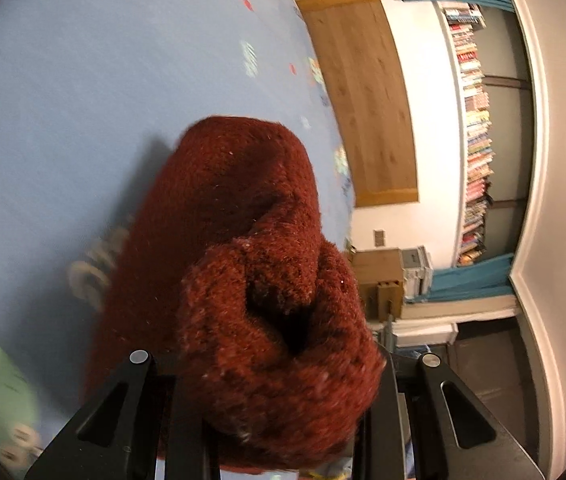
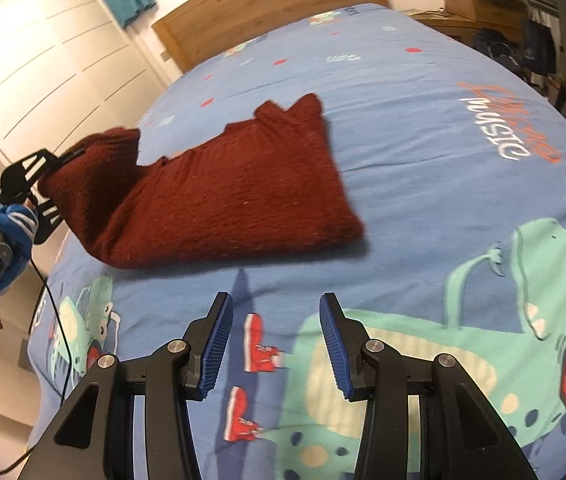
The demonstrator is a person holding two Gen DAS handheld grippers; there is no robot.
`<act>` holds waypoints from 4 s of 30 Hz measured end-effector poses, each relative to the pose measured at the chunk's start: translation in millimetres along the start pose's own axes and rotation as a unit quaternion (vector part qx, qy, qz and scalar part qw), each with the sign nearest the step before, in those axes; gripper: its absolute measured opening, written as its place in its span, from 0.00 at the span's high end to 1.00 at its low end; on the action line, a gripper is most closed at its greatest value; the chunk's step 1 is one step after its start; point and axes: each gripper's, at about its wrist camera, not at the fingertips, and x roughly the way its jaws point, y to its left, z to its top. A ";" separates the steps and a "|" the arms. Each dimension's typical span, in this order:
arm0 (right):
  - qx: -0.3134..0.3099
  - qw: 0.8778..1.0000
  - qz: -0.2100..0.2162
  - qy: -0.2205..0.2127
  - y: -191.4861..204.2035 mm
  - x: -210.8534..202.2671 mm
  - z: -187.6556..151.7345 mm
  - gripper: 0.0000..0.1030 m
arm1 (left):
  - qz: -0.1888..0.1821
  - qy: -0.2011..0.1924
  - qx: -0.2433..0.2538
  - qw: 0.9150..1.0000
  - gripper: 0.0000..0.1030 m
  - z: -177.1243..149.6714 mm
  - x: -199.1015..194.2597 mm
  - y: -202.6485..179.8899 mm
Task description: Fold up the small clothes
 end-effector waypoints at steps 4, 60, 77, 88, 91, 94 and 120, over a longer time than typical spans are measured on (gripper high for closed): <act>0.014 1.000 -0.006 -0.010 -18.4 -12.4 -3.2 0.55 | -0.010 0.039 0.011 0.999 0.79 -23.6 43.7 -21.5; 0.000 0.999 -0.023 -0.044 -9.1 -48.5 24.0 0.55 | 0.107 0.269 0.400 0.870 0.58 -206.0 117.3 -97.3; -0.020 0.999 -0.032 0.007 3.4 69.0 72.4 0.55 | 0.164 0.256 0.506 0.807 0.57 -200.7 71.1 -9.2; -0.025 0.999 -0.017 -0.015 10.1 41.7 80.2 0.55 | 0.179 0.236 0.531 0.794 0.52 -213.6 78.0 -38.6; -0.046 0.998 -0.024 -0.030 20.7 33.2 87.9 0.55 | 0.190 0.202 0.558 0.782 0.52 -216.1 81.6 -46.2; -0.051 0.998 -0.036 -0.028 20.0 40.6 92.7 0.54 | 0.207 0.175 0.561 0.782 0.52 -214.9 87.0 -38.6; -0.060 0.996 -0.059 0.025 7.2 69.6 60.5 0.53 | 0.195 0.167 0.568 0.782 0.47 -219.0 75.7 8.4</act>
